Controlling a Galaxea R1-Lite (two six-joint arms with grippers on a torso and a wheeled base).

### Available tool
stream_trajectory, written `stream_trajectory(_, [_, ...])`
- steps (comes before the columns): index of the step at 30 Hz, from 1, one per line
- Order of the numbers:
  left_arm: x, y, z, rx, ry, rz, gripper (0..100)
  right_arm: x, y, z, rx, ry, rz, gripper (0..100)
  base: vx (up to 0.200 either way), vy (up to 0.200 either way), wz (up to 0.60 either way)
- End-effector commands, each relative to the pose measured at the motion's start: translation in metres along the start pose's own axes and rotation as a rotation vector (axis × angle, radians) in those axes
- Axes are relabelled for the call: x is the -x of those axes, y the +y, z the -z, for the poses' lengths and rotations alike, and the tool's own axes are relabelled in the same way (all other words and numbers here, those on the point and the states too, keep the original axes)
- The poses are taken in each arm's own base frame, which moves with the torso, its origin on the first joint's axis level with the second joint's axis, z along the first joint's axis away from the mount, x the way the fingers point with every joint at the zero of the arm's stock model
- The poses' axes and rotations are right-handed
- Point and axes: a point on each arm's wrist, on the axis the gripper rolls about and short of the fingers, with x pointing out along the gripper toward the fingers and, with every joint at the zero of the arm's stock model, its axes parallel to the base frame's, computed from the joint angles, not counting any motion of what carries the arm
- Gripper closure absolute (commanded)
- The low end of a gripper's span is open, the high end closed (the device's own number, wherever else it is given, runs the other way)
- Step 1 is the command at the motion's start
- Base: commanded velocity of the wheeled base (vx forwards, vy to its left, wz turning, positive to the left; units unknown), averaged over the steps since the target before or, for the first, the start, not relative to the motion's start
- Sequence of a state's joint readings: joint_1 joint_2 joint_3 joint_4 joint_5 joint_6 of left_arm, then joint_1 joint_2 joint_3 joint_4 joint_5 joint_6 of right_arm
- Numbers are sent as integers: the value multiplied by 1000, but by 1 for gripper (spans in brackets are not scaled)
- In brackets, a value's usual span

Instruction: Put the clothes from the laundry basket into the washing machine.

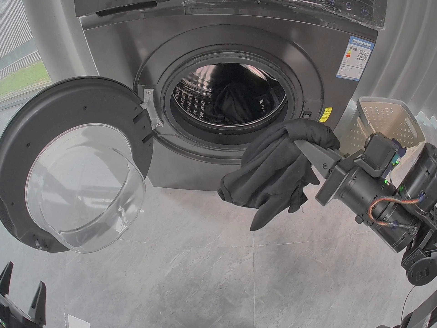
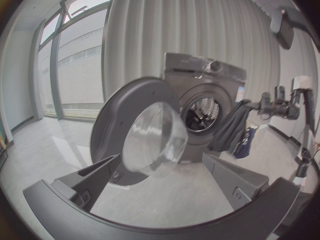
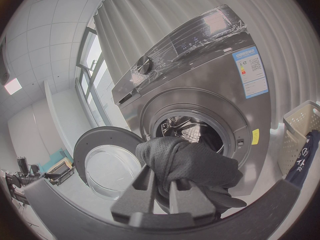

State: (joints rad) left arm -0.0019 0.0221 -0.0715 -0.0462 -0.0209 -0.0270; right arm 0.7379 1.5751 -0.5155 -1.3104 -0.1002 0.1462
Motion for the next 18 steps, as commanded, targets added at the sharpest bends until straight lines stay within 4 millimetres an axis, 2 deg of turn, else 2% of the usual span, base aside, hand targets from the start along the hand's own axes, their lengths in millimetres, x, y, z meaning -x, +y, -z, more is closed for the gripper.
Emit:
stream_trajectory(1, [-10, -5, -53, 26, 21, 237, 0, -15, 26, -1, -59, -19, -80, 100, 0, 0, 0])
stream_trajectory(5, [-44, -8, -44, 31, 218, 367, 0, -28, 26, 3, -66, -25, -73, 100, 0, 0, 0])
stream_trajectory(7, [-58, -9, -44, -4, 228, 406, 0, -33, 26, 5, -65, -24, -71, 100, 0, 0, 0])
stream_trajectory(8, [-58, -9, -44, -4, 228, 406, 0, -33, 26, 5, -65, -24, -71, 100, 0, 0, 0])
stream_trajectory(10, [-81, -13, -48, -39, 237, 516, 0, -42, 28, 6, -66, -28, -74, 100, 0, 0, 0])
stream_trajectory(11, [-81, -13, -48, -39, 237, 516, 0, -42, 28, 6, -66, -28, -74, 100, 0, 0, 0])
stream_trajectory(12, [-96, -16, -49, -36, 265, 575, 0, -48, 29, 12, -66, -21, -77, 100, 0, 0, 0])
stream_trajectory(14, [-112, -22, -50, -34, 294, 631, 0, -55, 31, 15, -68, -26, -81, 100, 0, 0, 0])
stream_trajectory(18, [-130, -39, -54, -31, 315, 755, 0, -65, 34, 14, -75, -44, -85, 100, 0, 0, 0])
